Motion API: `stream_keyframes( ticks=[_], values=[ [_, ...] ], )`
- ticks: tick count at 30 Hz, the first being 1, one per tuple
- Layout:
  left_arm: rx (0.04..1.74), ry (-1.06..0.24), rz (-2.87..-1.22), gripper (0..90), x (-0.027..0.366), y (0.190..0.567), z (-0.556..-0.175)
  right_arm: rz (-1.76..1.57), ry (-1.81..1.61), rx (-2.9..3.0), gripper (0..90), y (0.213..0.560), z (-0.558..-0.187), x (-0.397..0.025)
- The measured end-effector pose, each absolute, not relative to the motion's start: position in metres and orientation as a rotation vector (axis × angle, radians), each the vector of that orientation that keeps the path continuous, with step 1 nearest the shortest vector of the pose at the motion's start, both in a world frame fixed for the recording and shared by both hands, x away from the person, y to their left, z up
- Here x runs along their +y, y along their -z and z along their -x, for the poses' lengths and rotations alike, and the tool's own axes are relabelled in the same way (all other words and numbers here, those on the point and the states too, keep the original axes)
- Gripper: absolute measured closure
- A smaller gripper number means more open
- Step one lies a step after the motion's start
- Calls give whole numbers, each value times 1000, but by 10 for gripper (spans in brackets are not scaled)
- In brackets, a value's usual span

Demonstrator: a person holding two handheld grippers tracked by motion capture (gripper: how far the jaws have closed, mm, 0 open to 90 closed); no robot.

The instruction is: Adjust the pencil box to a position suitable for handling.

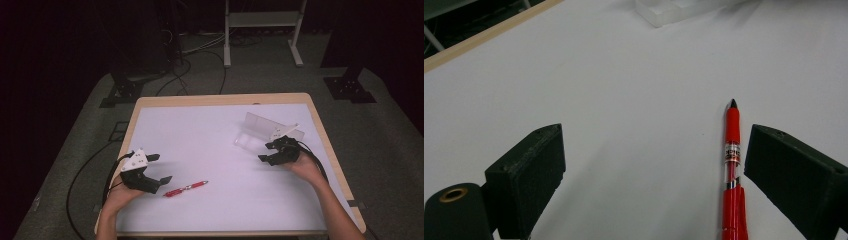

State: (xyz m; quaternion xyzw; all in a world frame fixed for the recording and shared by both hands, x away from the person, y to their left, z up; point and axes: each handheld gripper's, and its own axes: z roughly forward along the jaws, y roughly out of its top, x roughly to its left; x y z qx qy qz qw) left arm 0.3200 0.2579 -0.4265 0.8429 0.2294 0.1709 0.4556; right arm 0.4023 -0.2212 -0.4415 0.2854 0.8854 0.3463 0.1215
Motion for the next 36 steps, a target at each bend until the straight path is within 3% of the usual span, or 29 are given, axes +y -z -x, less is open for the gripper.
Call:
stream_keyframes(
  ticks=[10, 18, 36],
  values=[
    [565, -417, -2076, 88, 259, 426, -320, -836, -981, 2596, 476, 448, -406, -220],
    [568, -408, -2062, 87, 260, 426, -320, -813, -964, 2595, 618, 452, -408, -219],
    [565, -385, -2046, 88, 259, 425, -320, -798, -931, 2636, 770, 461, -410, -216]
  ],
)
